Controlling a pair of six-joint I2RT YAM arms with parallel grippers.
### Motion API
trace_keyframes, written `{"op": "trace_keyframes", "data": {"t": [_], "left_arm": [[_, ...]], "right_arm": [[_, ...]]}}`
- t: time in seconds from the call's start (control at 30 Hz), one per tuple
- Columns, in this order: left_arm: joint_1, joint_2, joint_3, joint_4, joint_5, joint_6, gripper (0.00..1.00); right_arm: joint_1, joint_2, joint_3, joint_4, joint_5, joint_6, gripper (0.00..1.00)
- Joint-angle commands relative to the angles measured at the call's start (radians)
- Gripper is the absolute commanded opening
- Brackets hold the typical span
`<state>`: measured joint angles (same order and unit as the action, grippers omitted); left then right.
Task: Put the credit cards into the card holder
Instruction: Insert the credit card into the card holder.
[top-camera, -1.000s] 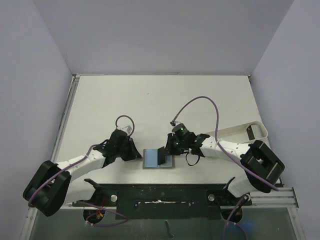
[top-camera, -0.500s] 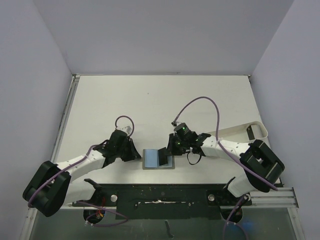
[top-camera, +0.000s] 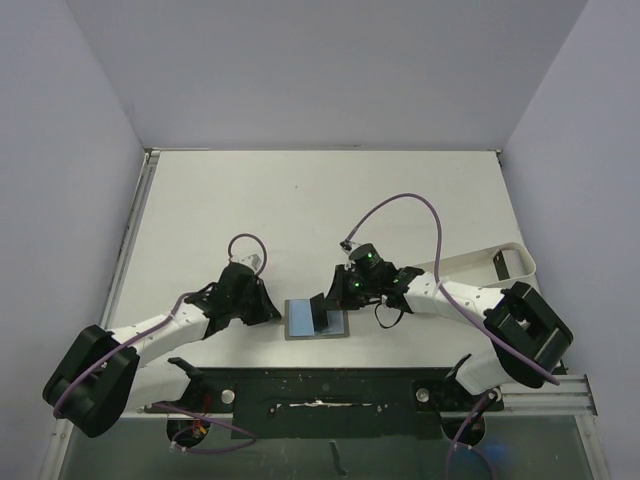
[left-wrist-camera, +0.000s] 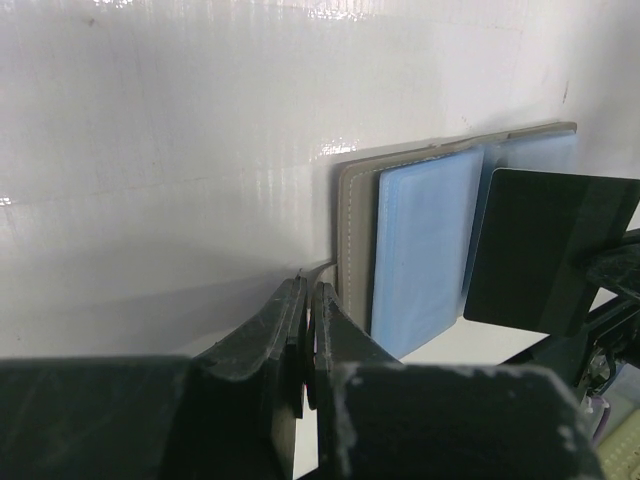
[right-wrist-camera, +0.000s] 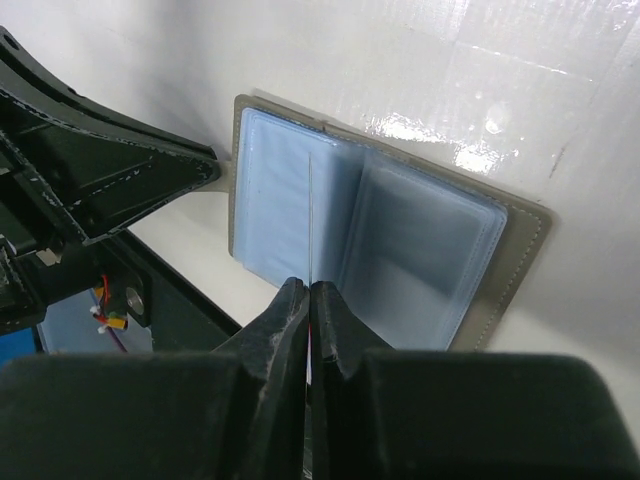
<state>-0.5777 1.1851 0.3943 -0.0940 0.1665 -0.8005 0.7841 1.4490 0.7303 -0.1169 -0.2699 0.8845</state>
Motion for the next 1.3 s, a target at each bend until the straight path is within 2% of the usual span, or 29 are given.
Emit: {"op": "trace_keyframes", "data": {"t": [0.0, 0.17, 0.63, 1.27], "left_arm": [[-0.009, -0.023, -0.007, 0.028, -0.018, -0.016, 0.0], [-0.013, -0.026, -0.013, 0.024, -0.021, -0.019, 0.0], [-0.017, -0.037, -0.029, 0.037, -0.018, -0.032, 0.0], [-0.024, -0.055, -0.037, 0.036, -0.015, -0.043, 0.0]], "right_arm": [[-0.002, 0.002, -0.014, 0.077, -0.032, 0.028, 0.0], [-0.002, 0.008, -0.032, 0.07, -0.002, 0.026, 0.0], [-0.005, 0.064, -0.063, 0.101, -0.006, 0.022, 0.11], [-0.014, 0.074, -0.075, 0.145, 0.021, 0.063, 0.04]]}}
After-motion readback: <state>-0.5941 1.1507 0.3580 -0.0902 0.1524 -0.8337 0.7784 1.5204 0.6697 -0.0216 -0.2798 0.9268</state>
